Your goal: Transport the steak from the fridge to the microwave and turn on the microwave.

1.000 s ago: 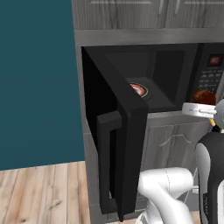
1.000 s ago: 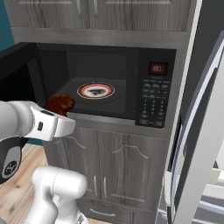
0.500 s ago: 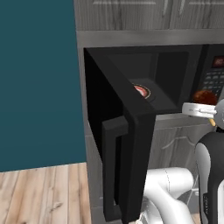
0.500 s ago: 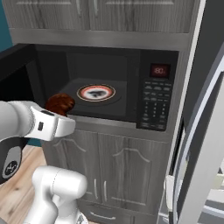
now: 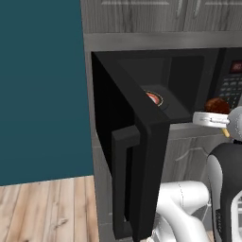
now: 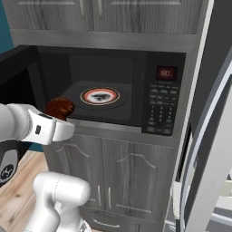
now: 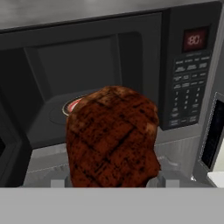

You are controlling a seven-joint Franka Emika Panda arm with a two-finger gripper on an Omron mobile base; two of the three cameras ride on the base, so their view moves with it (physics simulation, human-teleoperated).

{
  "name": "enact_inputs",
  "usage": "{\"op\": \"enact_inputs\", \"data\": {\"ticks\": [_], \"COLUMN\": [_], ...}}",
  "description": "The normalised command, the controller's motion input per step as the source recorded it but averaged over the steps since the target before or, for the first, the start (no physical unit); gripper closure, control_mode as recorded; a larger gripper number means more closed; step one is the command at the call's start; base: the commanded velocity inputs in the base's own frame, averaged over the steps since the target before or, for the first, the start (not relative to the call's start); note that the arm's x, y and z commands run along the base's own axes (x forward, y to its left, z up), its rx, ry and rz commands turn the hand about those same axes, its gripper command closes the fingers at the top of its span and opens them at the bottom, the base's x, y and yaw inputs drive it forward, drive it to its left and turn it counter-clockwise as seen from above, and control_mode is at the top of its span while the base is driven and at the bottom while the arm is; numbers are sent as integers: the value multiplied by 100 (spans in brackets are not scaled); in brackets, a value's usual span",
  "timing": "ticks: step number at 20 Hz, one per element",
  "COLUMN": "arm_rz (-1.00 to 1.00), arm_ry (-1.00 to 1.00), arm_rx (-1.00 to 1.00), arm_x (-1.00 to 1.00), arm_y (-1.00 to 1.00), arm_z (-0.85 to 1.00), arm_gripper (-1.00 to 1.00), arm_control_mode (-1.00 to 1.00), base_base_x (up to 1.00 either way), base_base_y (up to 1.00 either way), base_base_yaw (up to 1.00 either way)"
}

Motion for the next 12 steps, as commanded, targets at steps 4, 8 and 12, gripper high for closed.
{"op": "enact_inputs", "data": {"ticks": [4, 8, 12], "arm_rz": [0, 0, 0], "arm_ry": [0, 0, 0], "arm_rx": [0, 0, 0], "arm_x": [0, -1, 0], "arm_y": [3, 0, 0], "arm_z": [0, 0, -1], "arm_gripper": [100, 100, 100], "arm_control_mode": [-100, -100, -100], "base_base_x": [0, 0, 0], "base_base_y": [0, 0, 0], "base_base_yaw": [0, 0, 0]}}
